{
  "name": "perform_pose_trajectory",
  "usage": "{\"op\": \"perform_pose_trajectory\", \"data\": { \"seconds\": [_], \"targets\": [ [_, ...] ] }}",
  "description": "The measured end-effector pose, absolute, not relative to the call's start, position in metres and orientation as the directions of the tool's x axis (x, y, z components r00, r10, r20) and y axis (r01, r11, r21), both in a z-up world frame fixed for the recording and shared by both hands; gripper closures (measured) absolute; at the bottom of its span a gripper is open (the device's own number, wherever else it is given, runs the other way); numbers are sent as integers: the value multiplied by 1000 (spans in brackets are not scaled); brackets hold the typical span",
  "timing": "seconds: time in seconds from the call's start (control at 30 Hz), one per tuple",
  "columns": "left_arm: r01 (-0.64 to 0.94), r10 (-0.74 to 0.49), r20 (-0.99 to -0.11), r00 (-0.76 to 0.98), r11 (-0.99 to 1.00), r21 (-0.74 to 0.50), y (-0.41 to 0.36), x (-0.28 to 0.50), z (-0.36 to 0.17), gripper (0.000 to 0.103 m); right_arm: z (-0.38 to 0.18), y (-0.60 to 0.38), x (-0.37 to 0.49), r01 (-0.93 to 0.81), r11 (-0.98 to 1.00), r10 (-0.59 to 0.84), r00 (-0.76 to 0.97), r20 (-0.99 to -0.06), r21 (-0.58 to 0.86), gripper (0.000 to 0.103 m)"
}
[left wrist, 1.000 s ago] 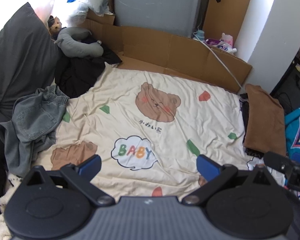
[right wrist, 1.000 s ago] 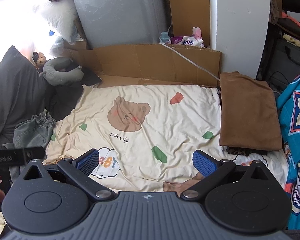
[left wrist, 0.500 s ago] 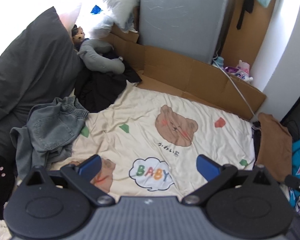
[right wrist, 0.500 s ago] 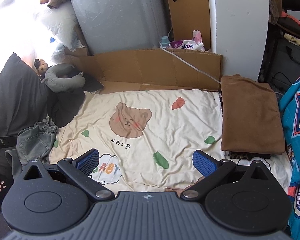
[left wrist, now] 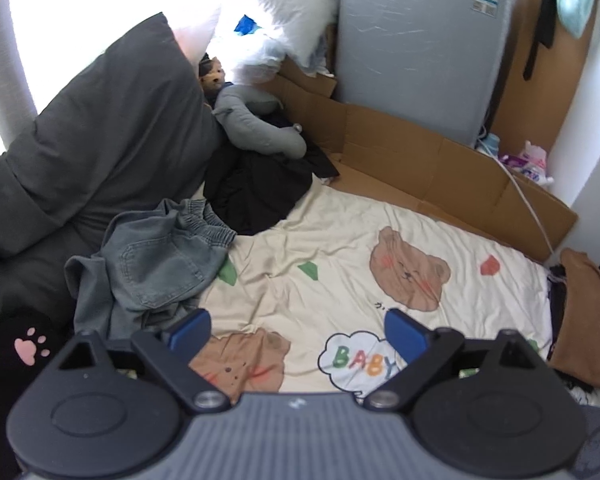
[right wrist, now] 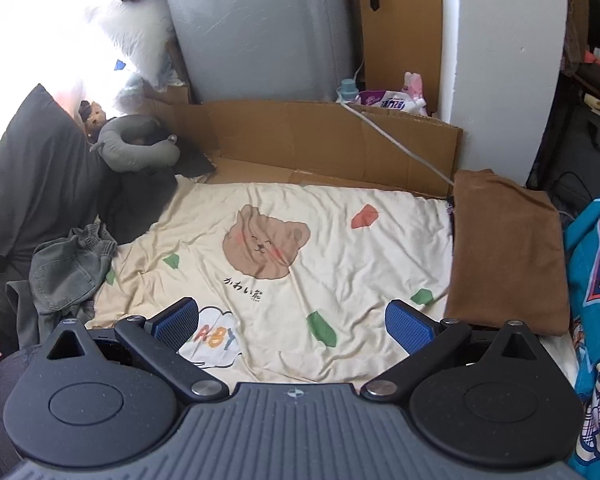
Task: Fold clothes
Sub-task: 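Move the left tool toward the light-blue jeans and grasp a leg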
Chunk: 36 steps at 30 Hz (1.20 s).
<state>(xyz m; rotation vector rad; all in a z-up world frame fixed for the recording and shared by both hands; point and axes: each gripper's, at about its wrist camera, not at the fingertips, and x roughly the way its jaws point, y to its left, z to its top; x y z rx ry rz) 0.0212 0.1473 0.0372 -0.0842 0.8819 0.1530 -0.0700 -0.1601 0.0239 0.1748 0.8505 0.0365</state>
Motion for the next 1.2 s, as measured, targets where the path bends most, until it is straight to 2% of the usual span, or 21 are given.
{"op": "perform_pose_trajectory", "data": {
  "seconds": [0.3, 0.87, 1.2],
  "targets": [
    [-169, 84, -778, 622, 985, -29, 181, 22, 41, 12, 30, -148, -52, -5, 976, 163, 674, -721, 216, 1],
    [-338, 204, -760, 617, 941, -22, 284, -3, 48, 11, 15, -140, -49, -27, 967, 205, 677, -707, 255, 1],
    [-382, 204, -790, 578, 923, -41, 350, 16, 6, 9, -21, -142, -40, 19, 957, 201, 678, -707, 290, 2]
  ]
}}
